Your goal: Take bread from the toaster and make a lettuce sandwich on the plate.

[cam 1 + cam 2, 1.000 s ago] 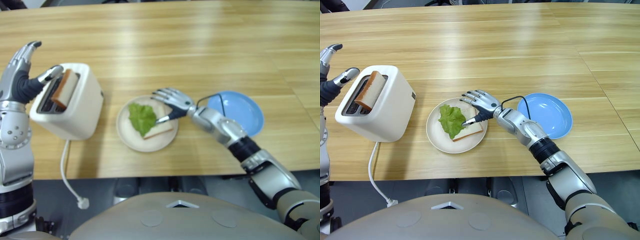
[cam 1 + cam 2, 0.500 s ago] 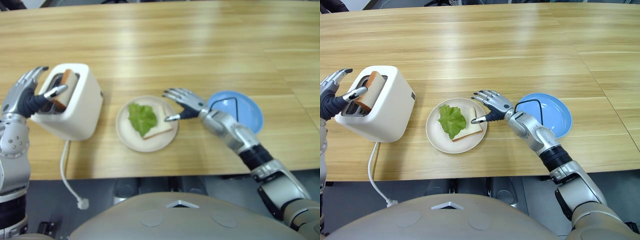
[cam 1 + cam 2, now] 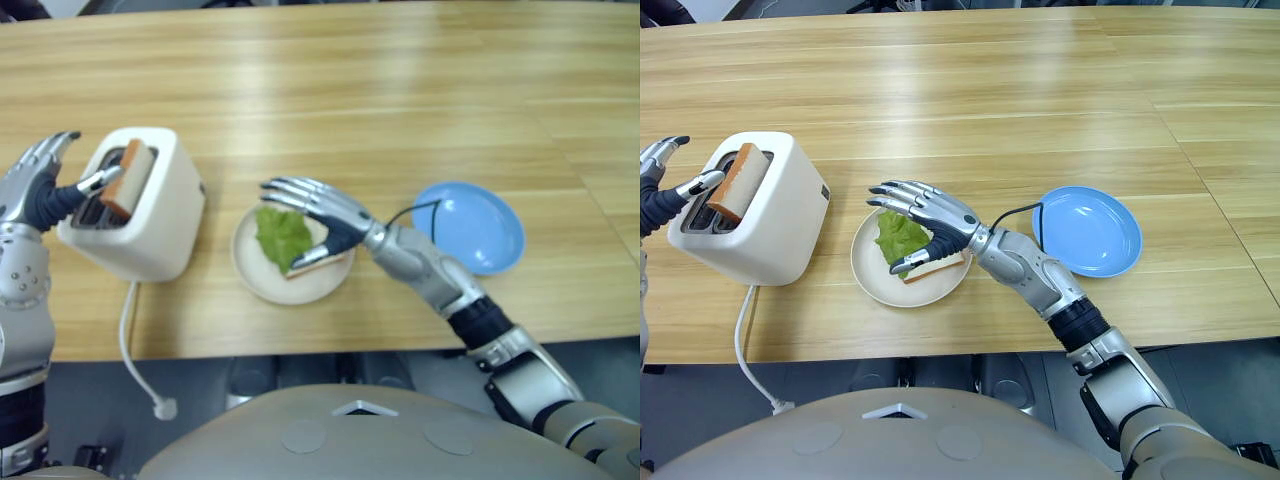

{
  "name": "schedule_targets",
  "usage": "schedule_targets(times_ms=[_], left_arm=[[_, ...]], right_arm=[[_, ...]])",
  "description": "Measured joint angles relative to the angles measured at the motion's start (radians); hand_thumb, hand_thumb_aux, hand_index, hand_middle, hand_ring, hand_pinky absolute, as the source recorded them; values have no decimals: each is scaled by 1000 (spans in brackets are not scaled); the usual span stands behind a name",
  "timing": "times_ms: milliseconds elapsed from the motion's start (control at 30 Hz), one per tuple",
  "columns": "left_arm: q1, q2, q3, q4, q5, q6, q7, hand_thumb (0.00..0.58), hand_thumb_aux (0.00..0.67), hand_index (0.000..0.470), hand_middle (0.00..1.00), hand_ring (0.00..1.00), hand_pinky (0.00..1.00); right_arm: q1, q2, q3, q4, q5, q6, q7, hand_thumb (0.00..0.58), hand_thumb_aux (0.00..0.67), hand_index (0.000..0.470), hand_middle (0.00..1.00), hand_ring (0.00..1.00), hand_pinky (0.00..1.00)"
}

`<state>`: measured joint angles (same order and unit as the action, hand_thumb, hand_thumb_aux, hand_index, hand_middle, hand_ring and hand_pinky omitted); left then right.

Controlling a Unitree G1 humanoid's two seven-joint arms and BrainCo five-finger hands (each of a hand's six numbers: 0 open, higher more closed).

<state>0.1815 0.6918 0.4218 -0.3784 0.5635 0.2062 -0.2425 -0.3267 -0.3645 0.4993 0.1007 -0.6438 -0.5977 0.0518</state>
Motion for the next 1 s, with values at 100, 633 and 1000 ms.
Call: schedule_targets(times_ms=[100, 633, 1000], left_arm=[[-25, -8, 0, 6, -7, -3, 26, 0, 0, 0, 0, 0, 0], [26, -18, -96, 9, 0, 6, 4, 0, 0, 0, 0, 0, 0], [40, -14, -97, -9, 19, 13, -15, 0, 0, 0, 0, 0, 0]], right_arm=[[-32, -2, 7, 4, -50, -9, -2, 0, 0, 0, 0, 0, 0], [-113, -86, 134, 329, -246, 6, 67, 0, 0, 0, 0, 0, 0], [-86, -174, 83, 196, -231, 71, 125, 0, 0, 0, 0, 0, 0]])
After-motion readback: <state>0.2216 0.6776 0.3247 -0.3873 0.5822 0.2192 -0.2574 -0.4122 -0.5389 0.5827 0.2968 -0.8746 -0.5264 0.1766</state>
